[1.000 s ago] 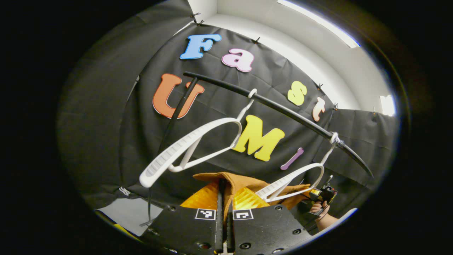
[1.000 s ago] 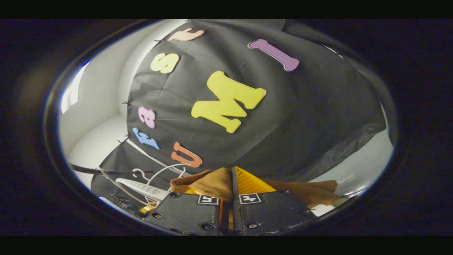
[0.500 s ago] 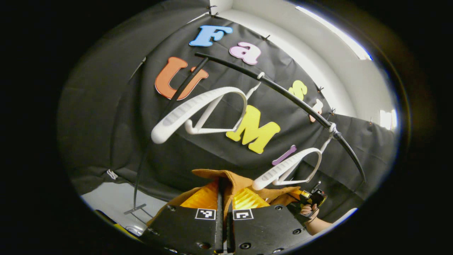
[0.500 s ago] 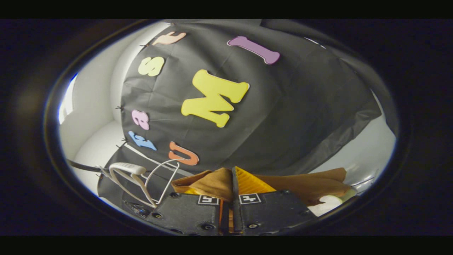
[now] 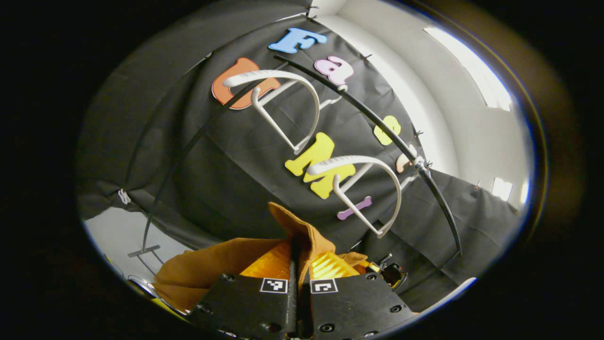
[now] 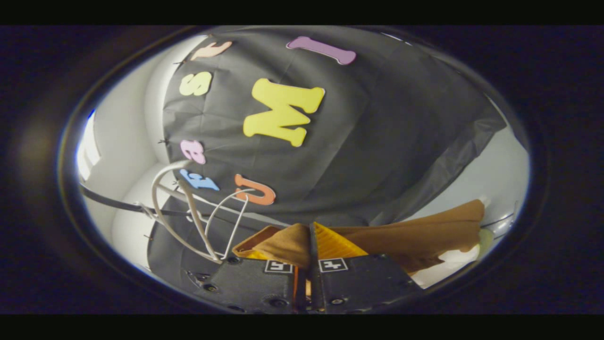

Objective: Grasp the clothes on the hanger with both hands and then place them into the laundry hamper below.

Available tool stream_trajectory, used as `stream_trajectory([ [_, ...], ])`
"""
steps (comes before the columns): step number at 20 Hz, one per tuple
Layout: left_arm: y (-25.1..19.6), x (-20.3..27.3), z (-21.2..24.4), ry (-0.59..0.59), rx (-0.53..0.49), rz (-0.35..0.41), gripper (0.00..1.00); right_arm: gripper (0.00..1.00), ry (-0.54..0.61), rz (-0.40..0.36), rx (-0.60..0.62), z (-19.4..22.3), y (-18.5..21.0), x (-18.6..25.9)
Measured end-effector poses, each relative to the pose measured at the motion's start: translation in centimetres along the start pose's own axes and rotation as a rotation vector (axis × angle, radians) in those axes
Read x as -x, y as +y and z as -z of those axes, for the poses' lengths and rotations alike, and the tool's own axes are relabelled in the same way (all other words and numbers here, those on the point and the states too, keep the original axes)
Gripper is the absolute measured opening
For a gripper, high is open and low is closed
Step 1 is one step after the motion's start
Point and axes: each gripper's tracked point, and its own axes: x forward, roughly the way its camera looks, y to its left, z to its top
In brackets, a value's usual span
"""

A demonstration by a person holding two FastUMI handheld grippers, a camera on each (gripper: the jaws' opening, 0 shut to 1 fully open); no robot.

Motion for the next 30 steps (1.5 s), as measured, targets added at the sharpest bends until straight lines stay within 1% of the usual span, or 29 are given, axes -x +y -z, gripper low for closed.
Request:
stream_trajectory([
  [3, -1.1, 0.3, 2.1, 0.017, 0.017, 0.003, 0.04, 0.12, 0.063, -0.004, 0.014, 3.1, 0.2, 0.3],
  [7, -3.6, 0.8, 4.5, 0.048, 0.008, 0.022, 0.04, 0.12, 0.124, -0.023, 0.02, 6.1, 1.4, 0.9],
  [14, -8.7, 1.0, 6.8, 0.092, -0.04, 0.095, 0.04, 0.12, 0.226, -0.11, 0.056, 10.7, 5.6, 2.3],
  [16, -9.3, 0.9, 7.5, 0.099, -0.051, 0.095, 0.04, 0.12, 0.256, -0.121, 0.077, 12.1, 6.1, 2.5],
  [18, -8.9, 0.7, 8.6, 0.108, -0.066, 0.071, 0.04, 0.12, 0.28, -0.107, 0.09, 13.5, 5.3, 2.7],
  [19, -8.4, 0.5, 9.2, 0.111, -0.076, 0.048, 0.04, 0.12, 0.29, -0.087, 0.092, 13.9, 4.6, 2.5],
  [23, -5.1, -0.3, 12.6, 0.162, -0.096, -0.042, 0.04, 0.13, 0.326, 0.006, 0.087, 15.7, 0.2, 1.8],
  [25, -3.8, -0.8, 14.2, 0.189, -0.086, -0.076, 0.04, 0.13, 0.349, 0.05, 0.079, 16.7, -2.0, 1.5],
  [29, 0.2, -1.6, 16.3, 0.232, -0.085, -0.156, 0.04, 0.12, 0.358, 0.139, 0.065, 17.4, -6.2, 0.9],
  [30, 0.8, -1.7, 17.1, 0.25, -0.073, -0.166, 0.04, 0.12, 0.359, 0.166, 0.069, 17.5, -7.3, 0.6],
])
